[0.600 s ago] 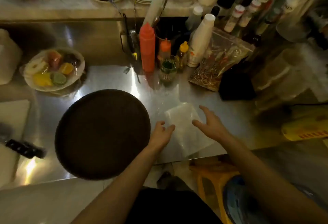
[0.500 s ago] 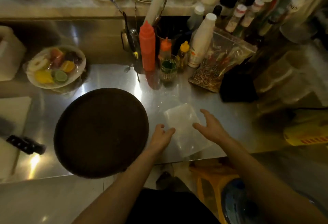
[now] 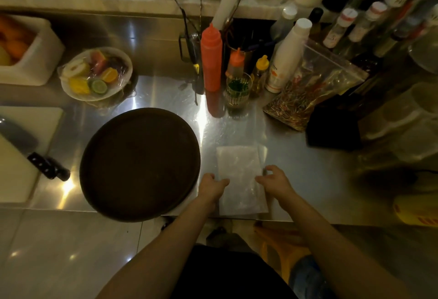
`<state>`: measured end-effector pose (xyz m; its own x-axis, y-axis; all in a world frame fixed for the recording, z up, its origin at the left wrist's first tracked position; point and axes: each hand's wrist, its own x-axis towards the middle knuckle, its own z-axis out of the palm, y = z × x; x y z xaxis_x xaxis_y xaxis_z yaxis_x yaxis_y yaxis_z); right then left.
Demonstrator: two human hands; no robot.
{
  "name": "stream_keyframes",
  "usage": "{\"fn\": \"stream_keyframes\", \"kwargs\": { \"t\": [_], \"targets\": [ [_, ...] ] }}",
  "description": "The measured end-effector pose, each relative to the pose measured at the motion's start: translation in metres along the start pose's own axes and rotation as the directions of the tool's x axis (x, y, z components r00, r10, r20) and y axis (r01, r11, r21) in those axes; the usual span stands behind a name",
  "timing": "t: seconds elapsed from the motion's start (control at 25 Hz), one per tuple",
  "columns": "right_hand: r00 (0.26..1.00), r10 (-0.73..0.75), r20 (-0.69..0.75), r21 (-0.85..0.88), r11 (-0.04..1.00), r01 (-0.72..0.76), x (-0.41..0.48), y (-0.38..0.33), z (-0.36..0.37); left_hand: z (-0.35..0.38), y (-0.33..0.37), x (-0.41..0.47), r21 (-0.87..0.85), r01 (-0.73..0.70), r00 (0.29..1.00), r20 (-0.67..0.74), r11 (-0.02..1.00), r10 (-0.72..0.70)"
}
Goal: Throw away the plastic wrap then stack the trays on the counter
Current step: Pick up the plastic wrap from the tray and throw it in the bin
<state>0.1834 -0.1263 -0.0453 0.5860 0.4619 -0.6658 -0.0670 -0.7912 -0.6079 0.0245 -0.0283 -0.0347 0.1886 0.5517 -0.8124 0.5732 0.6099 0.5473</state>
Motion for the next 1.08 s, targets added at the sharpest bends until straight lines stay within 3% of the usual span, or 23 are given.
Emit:
{"fn": "stream_keyframes", "kwargs": {
  "t": [0.2,0.56,1.08],
  "targets": [
    [0.993,-0.048,0.111,0.164,0.986,0.029,-0.012,-0.014,0.0,-0.008,-0.002,0.004,-0.188,-0.007,1.0,-0.017,0.982,0.004],
    [0.932,-0.234,0.277,0.392,0.913,0.113,-0.04,-0.074,0.004,-0.077,0.029,-0.039,-0.328,-0.102,0.986,0.092,0.939,0.139],
    [0.847,-0.444,0.293,0.416,0.857,0.305,-0.118,-0.164,0.129,-0.28,0.01,-0.062,-0.317,-0.413,0.862,0.166,0.854,0.479]
  ]
}}
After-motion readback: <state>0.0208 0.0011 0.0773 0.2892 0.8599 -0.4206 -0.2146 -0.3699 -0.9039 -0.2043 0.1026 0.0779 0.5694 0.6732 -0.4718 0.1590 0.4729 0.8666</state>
